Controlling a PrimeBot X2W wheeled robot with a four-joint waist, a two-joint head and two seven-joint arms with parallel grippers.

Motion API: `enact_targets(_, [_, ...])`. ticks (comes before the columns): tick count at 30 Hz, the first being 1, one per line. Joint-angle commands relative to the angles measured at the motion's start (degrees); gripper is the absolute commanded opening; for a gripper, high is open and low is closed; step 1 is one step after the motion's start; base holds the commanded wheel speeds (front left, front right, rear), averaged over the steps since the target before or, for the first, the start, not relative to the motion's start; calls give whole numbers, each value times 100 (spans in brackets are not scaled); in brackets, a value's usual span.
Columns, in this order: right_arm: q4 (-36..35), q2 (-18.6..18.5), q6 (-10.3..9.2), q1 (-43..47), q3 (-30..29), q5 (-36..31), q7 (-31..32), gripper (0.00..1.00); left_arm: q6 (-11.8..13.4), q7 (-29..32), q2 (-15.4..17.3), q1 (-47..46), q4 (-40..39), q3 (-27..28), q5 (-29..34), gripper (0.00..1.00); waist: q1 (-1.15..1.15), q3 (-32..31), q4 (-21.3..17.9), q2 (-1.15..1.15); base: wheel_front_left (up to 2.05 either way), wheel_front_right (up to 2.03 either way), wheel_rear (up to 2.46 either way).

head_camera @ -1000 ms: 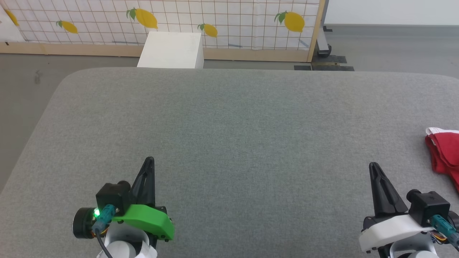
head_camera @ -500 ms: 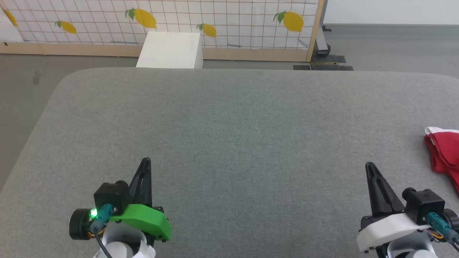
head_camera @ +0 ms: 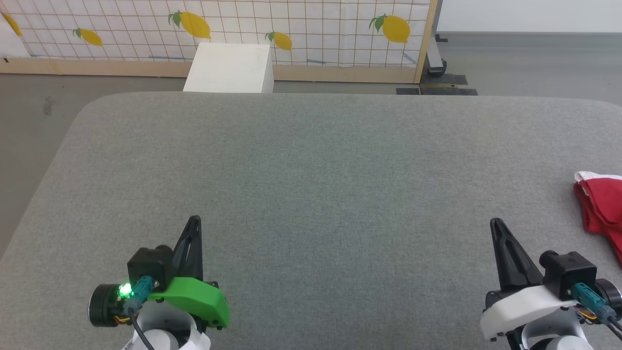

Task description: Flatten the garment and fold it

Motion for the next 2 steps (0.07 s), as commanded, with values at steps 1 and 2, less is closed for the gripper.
enact_targets(1, [-45,9,-6,-91,22,-77,35,0,32,38,-21,88,-48,32,61,0,0,0,-1,0,0,0,0])
enact_targets(2, [-50,9,-6,-94,28,-85,50,0,36,53,-21,93,-59,38,75,0,0,1,-3,0,0,0,0])
